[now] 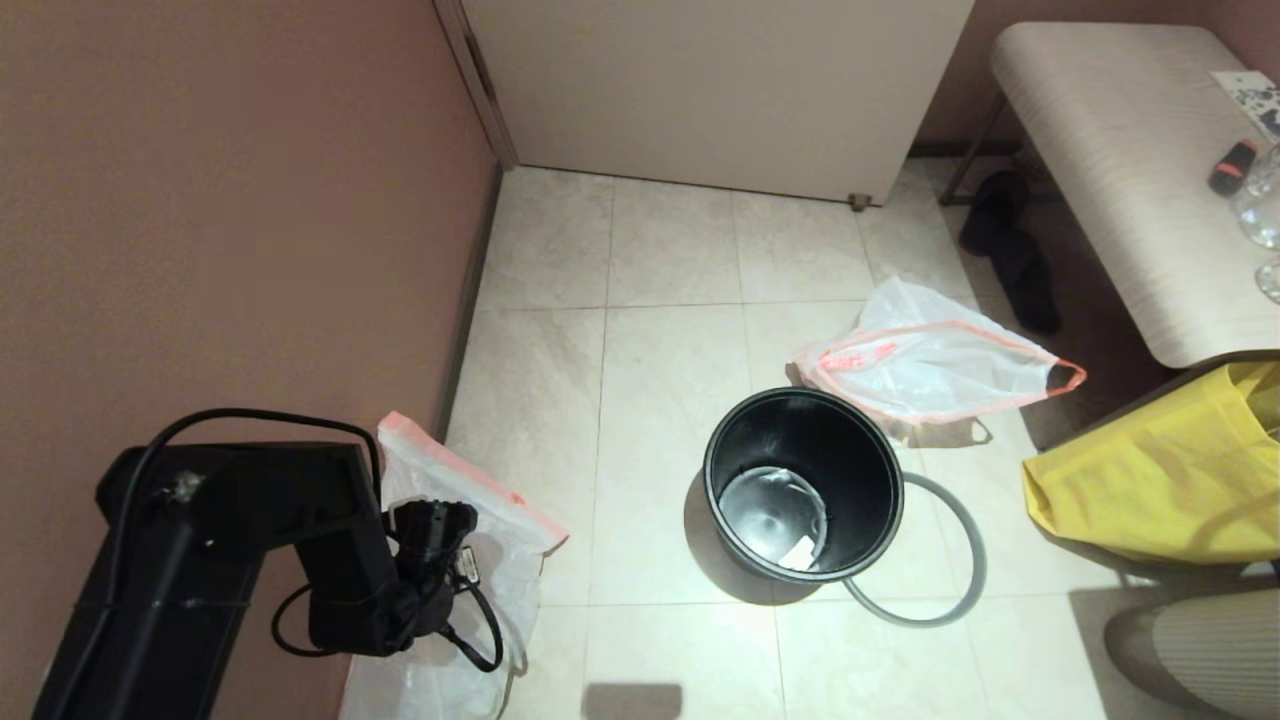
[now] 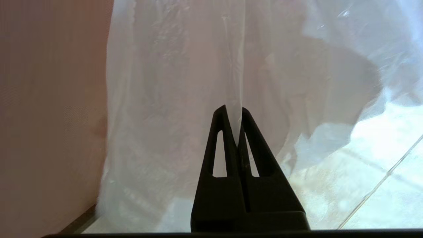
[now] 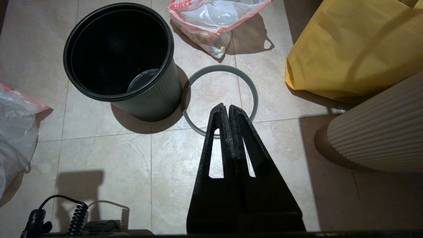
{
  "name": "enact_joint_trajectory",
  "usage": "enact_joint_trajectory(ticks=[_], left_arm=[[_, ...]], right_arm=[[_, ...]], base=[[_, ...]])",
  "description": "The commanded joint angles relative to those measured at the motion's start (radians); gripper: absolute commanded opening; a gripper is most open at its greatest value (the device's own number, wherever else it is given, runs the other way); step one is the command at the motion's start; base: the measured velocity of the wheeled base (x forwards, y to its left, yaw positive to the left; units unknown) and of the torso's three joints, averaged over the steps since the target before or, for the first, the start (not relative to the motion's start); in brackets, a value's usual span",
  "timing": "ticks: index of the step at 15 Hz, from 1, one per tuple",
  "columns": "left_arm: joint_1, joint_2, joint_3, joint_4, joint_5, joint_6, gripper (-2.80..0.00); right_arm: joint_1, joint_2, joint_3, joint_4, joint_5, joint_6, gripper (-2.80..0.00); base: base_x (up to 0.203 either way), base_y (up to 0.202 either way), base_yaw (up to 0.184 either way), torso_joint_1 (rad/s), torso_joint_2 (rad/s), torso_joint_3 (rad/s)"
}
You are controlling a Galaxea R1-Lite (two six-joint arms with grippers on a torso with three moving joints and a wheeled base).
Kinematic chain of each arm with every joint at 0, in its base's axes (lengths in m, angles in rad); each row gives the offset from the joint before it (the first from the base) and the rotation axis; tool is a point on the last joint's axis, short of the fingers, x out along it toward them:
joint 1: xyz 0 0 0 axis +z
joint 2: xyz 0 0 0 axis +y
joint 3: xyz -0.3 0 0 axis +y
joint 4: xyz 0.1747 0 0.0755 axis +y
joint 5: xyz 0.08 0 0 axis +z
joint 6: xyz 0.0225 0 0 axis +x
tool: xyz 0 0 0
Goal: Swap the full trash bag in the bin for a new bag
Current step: Pick up a new trash bag
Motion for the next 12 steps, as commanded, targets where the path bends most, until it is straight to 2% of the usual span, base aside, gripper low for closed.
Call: enact_joint_trajectory(ticks=[1, 4, 8, 12], left_arm=[[0.0, -0.017, 0.03, 0.005, 0.004, -0.002, -2.8], [-0.001, -0.126, 0.135, 0.009, 0.003, -0.002, -2.8], [-0.045, -0.398, 0.274, 0.034, 0.002, 0.008, -2.8], [-0.126, -0.717, 0.317, 0.23, 0.004, 0.006, -2.8]], right_arm=[[0.0, 0.001, 0.0, 0.0, 0.0, 0.0, -2.8], [0.0, 0.001, 0.0, 0.0, 0.0, 0.0, -2.8], [0.0, 0.001, 0.0, 0.0, 0.0, 0.0, -2.8], [0.0, 0.001, 0.0, 0.0, 0.0, 0.0, -2.8]], base=[[0.0, 0.0, 0.0, 0.0, 0.0, 0.0], [0.0, 0.0, 0.0, 0.0, 0.0, 0.0], [0.0, 0.0, 0.0, 0.0, 0.0, 0.0], [0.0, 0.0, 0.0, 0.0, 0.0, 0.0]])
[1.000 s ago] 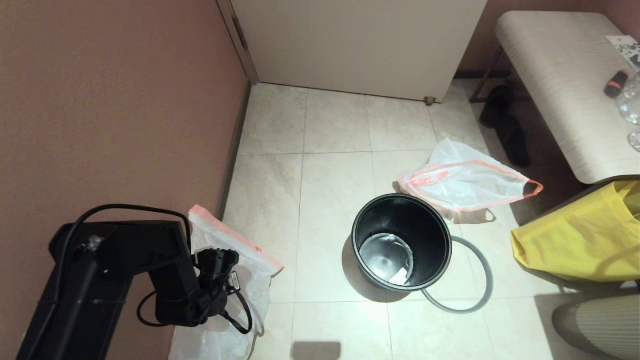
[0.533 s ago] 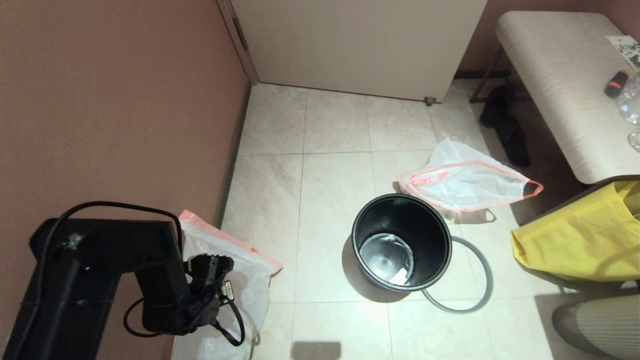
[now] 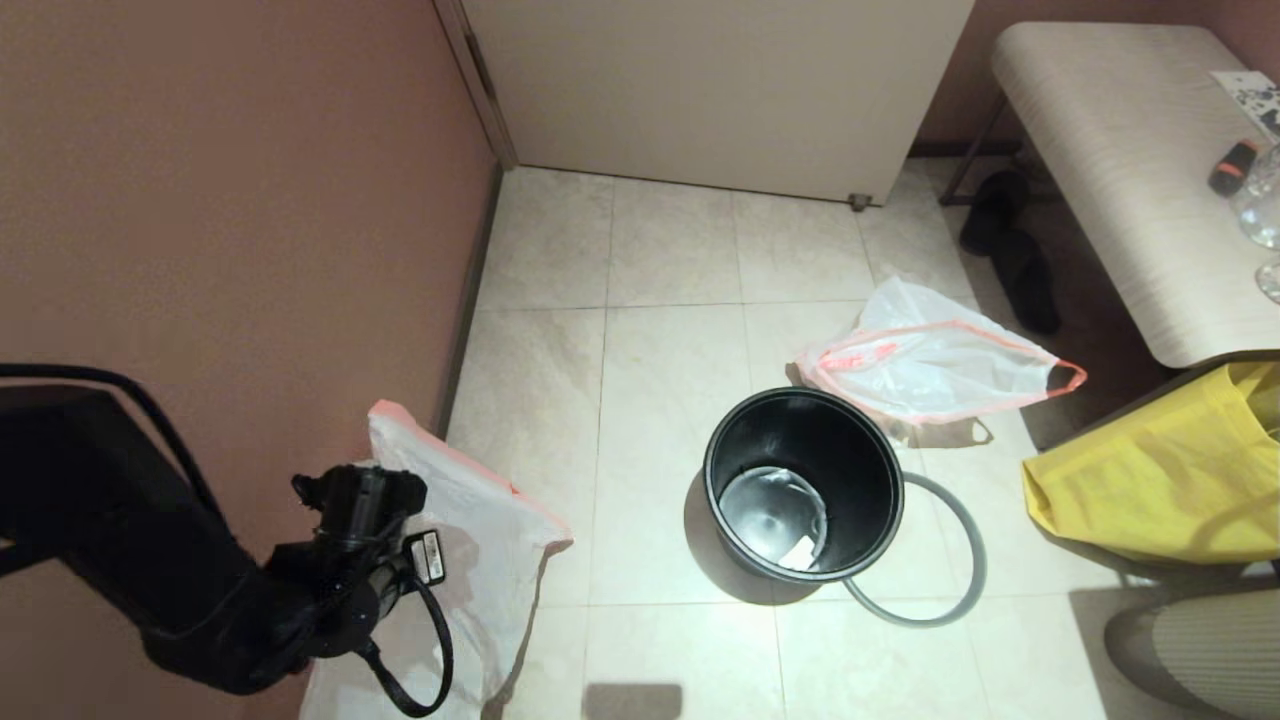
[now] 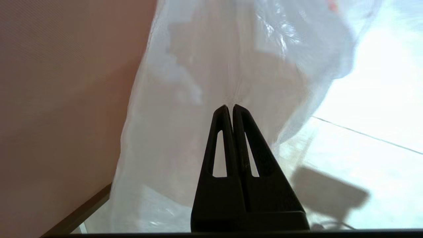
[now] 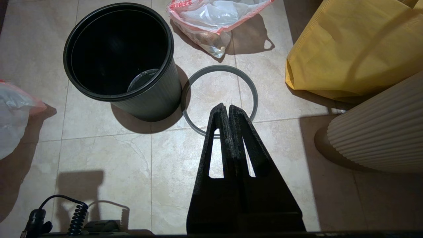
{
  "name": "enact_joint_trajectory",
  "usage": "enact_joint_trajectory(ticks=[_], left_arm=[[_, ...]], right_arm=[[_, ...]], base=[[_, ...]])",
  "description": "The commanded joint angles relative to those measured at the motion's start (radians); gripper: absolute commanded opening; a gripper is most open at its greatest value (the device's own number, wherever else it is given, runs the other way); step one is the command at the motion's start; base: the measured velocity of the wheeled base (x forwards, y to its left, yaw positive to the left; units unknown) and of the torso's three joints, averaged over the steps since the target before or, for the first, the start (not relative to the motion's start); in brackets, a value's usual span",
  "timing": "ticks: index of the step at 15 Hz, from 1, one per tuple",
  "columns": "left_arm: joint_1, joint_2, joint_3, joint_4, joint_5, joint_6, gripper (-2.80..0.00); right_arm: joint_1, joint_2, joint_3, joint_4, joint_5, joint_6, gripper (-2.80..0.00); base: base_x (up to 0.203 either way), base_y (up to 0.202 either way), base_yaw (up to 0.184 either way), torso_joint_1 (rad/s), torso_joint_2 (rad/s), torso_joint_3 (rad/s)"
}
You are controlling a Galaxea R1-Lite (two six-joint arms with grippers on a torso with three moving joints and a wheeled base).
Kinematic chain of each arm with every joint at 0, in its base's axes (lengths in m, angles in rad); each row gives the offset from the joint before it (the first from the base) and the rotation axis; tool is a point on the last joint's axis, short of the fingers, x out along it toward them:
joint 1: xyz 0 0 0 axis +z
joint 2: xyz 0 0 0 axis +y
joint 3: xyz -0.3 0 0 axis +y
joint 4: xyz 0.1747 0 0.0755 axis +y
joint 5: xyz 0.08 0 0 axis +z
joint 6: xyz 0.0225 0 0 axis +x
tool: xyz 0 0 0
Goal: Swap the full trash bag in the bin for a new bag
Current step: Pick up a new trash bag
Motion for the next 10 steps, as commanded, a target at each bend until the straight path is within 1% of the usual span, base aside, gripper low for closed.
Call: enact_joint_trajectory(ticks=[1, 2, 4, 6, 7, 8, 9, 10], left_arm=[[-0.041, -0.211, 0.003, 0.085, 0.004, -0.003, -2.8], [-0.071, -0.29, -0.014, 0.173, 0.004, -0.006, -2.8], [-0.155, -0.44, -0.097, 0.385, -0.001, -0.031, -2.8], [-0.275, -0.56, -0.248, 0.646, -0.032, -0.076, -2.8], [-0.317, -0.587, -0.315, 0.784, -0.041, -0.098, -2.8], [-0.339, -0.595, -0.352, 0.902, -0.041, -0.125, -2.8], [-0.341, -0.581, -0.358, 0.961, -0.033, -0.165, -2.8], [-0.328, -0.559, -0.346, 0.969, -0.029, -0.187, -2.8]], right_arm=[[0.0, 0.001, 0.0, 0.0, 0.0, 0.0, -2.8], [0.0, 0.001, 0.0, 0.0, 0.0, 0.0, -2.8], [0.0, 0.001, 0.0, 0.0, 0.0, 0.001, -2.8], [0.0, 0.001, 0.0, 0.0, 0.0, 0.002, -2.8], [0.0, 0.001, 0.0, 0.0, 0.0, 0.0, -2.8], [0.0, 0.001, 0.0, 0.0, 0.0, 0.0, -2.8], [0.0, 0.001, 0.0, 0.0, 0.0, 0.002, -2.8], [0.0, 0.001, 0.0, 0.0, 0.0, 0.0, -2.8]], base=[[0.0, 0.0, 0.0, 0.0, 0.0, 0.0], [0.0, 0.0, 0.0, 0.0, 0.0, 0.0], [0.0, 0.0, 0.0, 0.0, 0.0, 0.0], [0.0, 0.0, 0.0, 0.0, 0.0, 0.0], [0.0, 0.0, 0.0, 0.0, 0.0, 0.0], [0.0, 0.0, 0.0, 0.0, 0.0, 0.0], [0.0, 0.0, 0.0, 0.0, 0.0, 0.0], [0.0, 0.0, 0.0, 0.0, 0.0, 0.0]])
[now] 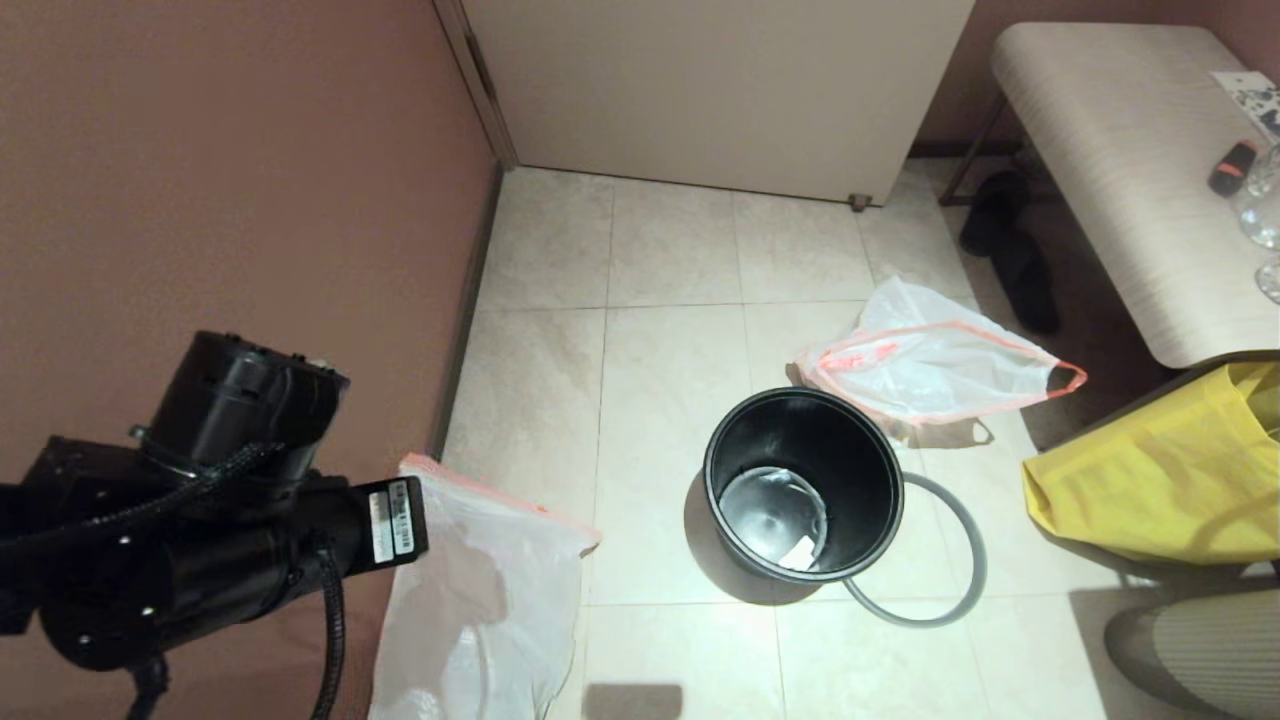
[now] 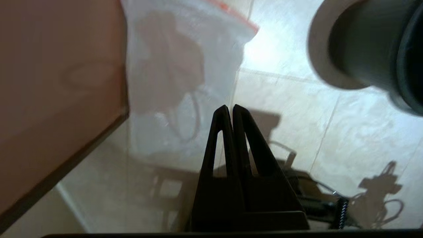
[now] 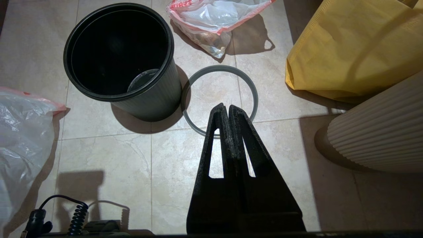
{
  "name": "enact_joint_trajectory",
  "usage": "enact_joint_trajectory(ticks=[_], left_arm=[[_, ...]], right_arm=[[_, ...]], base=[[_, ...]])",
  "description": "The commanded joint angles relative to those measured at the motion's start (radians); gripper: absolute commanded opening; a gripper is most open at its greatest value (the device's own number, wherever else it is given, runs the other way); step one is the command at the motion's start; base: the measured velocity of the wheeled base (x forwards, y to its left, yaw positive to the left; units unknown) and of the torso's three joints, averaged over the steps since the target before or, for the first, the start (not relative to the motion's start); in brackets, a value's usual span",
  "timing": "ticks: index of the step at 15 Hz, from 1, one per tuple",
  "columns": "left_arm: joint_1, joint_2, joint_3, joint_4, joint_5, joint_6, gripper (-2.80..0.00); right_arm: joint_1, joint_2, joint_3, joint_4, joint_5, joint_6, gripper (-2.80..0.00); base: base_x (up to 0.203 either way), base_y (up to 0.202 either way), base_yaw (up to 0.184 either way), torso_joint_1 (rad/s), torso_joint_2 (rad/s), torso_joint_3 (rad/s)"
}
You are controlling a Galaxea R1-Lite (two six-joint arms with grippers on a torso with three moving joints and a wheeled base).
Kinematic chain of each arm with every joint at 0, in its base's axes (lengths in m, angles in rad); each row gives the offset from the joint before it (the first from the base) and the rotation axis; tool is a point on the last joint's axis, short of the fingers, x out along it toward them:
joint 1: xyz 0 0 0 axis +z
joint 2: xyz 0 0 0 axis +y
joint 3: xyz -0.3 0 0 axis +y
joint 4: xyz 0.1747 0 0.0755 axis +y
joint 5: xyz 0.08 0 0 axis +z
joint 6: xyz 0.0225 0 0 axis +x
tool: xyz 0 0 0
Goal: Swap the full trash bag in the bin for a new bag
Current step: Pick up a new trash bag
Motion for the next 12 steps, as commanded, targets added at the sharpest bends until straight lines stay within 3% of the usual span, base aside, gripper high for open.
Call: enact_joint_trajectory(ticks=[1, 5, 9, 12], left_arm=[[0.02, 0.032, 0.016, 0.033, 0.005, -0.026, -2.8], [0.095, 0.226, 0.088, 0.035, 0.014, -0.038, -2.8], [0.1, 0.444, 0.049, 0.034, 0.011, -0.03, -2.8], [0.097, 0.639, 0.026, -0.015, 0.01, -0.068, -2.8]], right_arm=[[0.0, 0.001, 0.0, 0.0, 0.0, 0.0, -2.8], [0.0, 0.001, 0.0, 0.0, 0.0, 0.0, -2.8], [0.0, 0.001, 0.0, 0.0, 0.0, 0.001, -2.8], [0.0, 0.001, 0.0, 0.0, 0.0, 0.0, -2.8]], base=[[0.0, 0.0, 0.0, 0.0, 0.0, 0.0], [0.0, 0.0, 0.0, 0.0, 0.0, 0.0], [0.0, 0.0, 0.0, 0.0, 0.0, 0.0], [0.0, 0.0, 0.0, 0.0, 0.0, 0.0]])
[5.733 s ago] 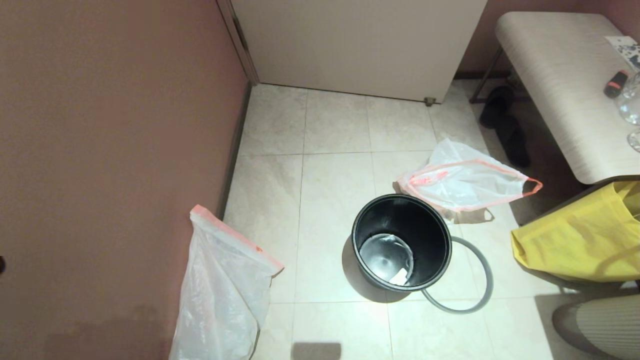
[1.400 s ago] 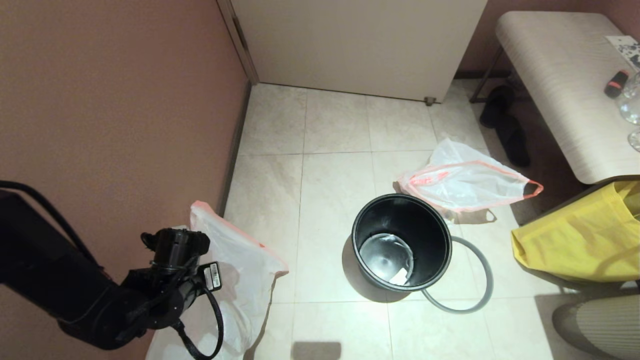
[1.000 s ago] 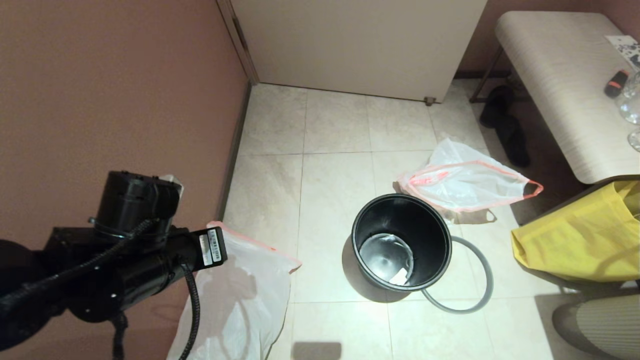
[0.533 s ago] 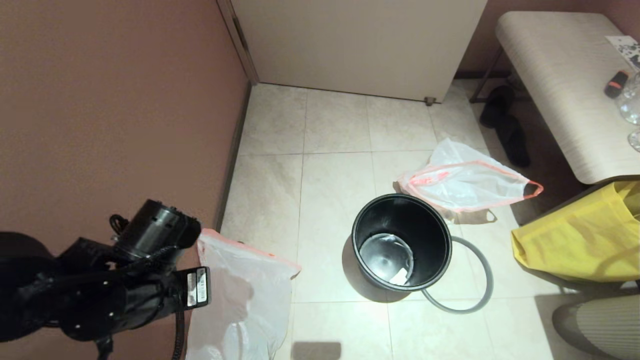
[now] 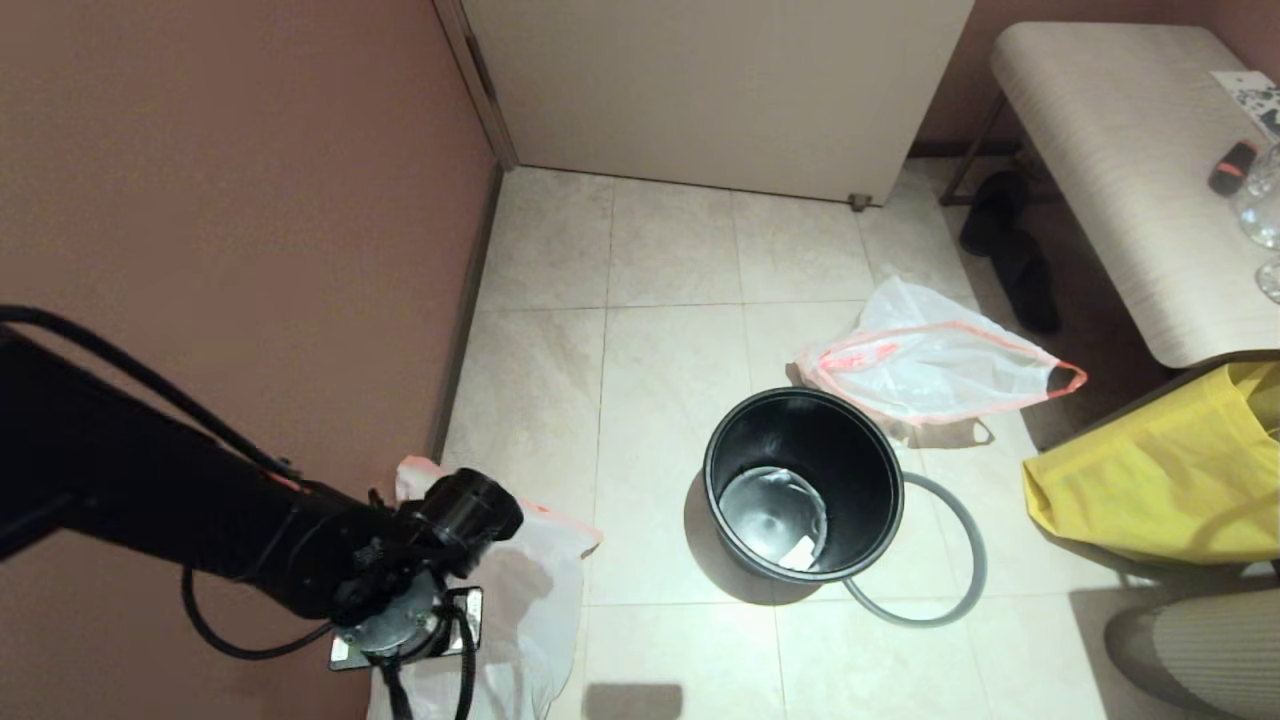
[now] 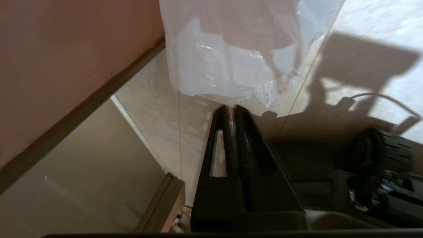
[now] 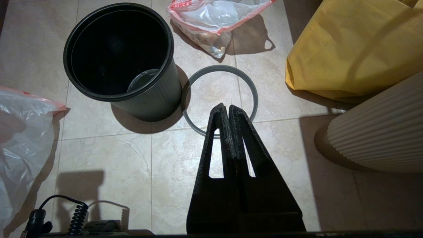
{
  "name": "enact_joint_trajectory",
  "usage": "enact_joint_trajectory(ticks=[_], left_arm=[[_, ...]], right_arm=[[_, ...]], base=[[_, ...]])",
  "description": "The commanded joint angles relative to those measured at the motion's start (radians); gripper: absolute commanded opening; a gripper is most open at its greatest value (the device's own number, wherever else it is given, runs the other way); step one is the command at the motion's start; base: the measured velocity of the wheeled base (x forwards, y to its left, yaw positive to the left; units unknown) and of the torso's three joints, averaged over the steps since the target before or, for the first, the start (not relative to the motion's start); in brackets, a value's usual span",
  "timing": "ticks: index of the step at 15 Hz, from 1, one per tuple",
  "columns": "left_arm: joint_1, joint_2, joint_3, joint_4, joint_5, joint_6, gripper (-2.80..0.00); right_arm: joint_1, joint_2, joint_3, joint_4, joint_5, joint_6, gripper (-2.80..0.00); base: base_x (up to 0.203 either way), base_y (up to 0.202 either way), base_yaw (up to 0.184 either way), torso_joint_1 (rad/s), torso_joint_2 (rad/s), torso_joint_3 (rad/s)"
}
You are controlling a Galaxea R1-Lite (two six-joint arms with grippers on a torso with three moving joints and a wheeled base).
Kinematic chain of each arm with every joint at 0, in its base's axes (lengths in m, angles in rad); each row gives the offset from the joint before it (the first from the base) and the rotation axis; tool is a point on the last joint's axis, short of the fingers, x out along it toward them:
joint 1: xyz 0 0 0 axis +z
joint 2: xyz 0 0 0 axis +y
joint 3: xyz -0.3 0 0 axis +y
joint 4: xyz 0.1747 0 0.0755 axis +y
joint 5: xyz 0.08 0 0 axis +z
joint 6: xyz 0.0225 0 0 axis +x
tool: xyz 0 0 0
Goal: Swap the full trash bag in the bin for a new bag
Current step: Pick up a new trash bag
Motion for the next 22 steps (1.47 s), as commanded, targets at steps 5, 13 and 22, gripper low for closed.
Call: enact_joint_trajectory(ticks=[5, 13, 22], left_arm=[[-0.048, 0.328, -0.046, -0.057, -0.04, -0.013, 0.0], [-0.014, 0.482, -0.281, 0.225, -0.064, -0.016, 0.0], [0.083, 0.631, -0.55, 0.268, -0.051, -0.015, 0.0]], right_arm=[[0.0, 0.001, 0.0, 0.0, 0.0, 0.001, -2.8], [0.0, 0.001, 0.0, 0.0, 0.0, 0.0, -2.8], [0.0, 0.001, 0.0, 0.0, 0.0, 0.0, -2.8]], base=[[0.0, 0.0, 0.0, 0.0, 0.0, 0.0], [0.0, 0.0, 0.0, 0.0, 0.0, 0.0], [0.0, 0.0, 0.0, 0.0, 0.0, 0.0]])
